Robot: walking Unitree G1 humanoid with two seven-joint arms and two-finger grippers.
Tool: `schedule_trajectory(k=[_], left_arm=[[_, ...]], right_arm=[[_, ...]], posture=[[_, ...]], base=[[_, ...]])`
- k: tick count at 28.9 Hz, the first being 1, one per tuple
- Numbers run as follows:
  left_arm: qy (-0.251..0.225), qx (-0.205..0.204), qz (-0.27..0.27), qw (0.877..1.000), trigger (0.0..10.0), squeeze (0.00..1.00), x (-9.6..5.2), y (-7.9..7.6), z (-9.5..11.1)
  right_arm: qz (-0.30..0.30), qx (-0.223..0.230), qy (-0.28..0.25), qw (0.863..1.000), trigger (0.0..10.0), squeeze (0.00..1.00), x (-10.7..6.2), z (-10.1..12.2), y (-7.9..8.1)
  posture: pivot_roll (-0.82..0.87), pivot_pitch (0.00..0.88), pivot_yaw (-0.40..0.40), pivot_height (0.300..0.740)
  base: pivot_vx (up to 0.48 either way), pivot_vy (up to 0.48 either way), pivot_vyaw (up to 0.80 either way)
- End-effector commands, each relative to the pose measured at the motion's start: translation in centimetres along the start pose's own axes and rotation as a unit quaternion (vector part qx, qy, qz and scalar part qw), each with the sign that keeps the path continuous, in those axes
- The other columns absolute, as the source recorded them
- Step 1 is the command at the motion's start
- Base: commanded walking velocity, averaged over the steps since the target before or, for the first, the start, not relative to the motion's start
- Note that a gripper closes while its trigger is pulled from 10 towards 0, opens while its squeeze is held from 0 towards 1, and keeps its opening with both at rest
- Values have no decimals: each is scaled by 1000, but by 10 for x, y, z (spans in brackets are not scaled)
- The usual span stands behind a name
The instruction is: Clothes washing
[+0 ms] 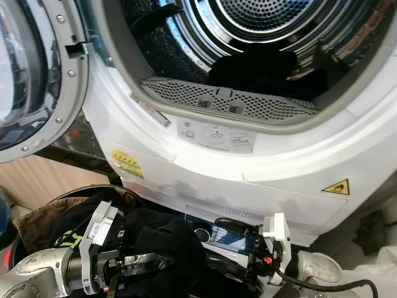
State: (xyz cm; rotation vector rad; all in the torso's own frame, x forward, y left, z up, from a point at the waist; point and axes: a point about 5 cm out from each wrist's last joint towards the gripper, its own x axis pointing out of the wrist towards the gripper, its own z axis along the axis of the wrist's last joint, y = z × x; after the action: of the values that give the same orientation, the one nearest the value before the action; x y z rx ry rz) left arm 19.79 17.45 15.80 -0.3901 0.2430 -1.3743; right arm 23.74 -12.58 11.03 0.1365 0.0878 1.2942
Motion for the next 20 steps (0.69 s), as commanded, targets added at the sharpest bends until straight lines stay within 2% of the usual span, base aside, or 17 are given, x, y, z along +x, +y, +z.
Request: schedule_trajectory(k=[1, 6, 8, 14, 15, 16, 20], left_arm=[[1, 14, -3, 1000, 10000, 0, 2, 0, 3], [1, 14, -2, 1000, 10000, 0, 3, -1, 2], [-1, 15, 0, 1000, 10000, 0, 3, 0, 2], [-3, 15, -4, 1000, 10000, 0, 7, 1, 2], [-4, 16, -5, 1000, 10000, 0, 8, 2, 2], [-5, 16, -5, 1000, 10000, 0, 9, 2, 3], [-10, 19, -5, 1000, 10000, 0, 12, 4, 4]], right_arm=[[36, 11, -2, 999, 10000, 1000, 2, 0, 11], [96, 37, -13, 995, 10000, 1000, -2, 3, 23], [117, 36, 11, 992, 10000, 1000, -2, -1, 29], [95, 22, 32, 995, 10000, 1000, 10, -11, 25], [76, 12, 33, 997, 10000, 141, 16, -12, 21], [69, 12, 32, 997, 10000, 0, 18, -13, 20], [69, 21, 24, 997, 10000, 0, 30, -15, 22]], posture=[[48, 62, 11, 740], [46, 67, 10, 740], [44, 67, 9, 740], [47, 67, 9, 740], [47, 64, 10, 740], [46, 62, 11, 740], [54, 54, 11, 740]], base=[[0, 0, 0], [0, 0, 0], [0, 0, 0], [0, 0, 0], [0, 0, 0], [0, 0, 0], [0, 0, 0]])
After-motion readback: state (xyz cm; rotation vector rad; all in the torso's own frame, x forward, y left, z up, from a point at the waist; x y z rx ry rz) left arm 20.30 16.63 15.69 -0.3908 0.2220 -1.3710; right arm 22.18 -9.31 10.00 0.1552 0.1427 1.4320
